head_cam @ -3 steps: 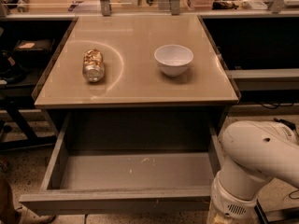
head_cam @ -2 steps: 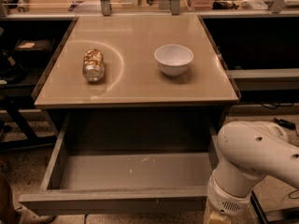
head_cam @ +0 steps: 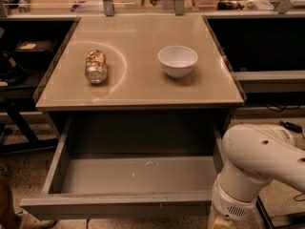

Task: Close top drawer

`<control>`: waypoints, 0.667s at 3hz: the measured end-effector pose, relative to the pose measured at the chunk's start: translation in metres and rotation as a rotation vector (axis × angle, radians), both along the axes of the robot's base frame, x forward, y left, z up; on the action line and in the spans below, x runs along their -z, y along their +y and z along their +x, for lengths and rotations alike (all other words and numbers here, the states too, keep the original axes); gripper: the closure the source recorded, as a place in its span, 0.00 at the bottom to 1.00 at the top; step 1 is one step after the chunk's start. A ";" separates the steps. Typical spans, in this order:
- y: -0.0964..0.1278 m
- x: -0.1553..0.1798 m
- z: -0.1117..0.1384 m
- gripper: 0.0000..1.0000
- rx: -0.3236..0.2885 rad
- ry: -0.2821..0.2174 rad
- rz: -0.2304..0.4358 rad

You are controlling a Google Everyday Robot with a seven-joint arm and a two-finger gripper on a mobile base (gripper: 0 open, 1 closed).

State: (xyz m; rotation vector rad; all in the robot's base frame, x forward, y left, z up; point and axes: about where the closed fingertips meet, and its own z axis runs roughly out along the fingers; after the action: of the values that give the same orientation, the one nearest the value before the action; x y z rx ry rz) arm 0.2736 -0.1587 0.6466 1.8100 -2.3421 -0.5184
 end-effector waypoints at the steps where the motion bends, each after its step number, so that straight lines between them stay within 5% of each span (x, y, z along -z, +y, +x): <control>1: 0.000 0.000 0.000 0.36 0.000 0.000 0.000; 2: 0.000 0.000 0.000 0.13 0.000 0.000 0.000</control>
Offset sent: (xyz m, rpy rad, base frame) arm 0.0000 0.0000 0.0000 0.0000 0.0000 0.0000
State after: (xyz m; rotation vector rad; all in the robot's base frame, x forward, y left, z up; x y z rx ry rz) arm 0.2735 -0.1587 0.6466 1.8101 -2.3420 -0.5183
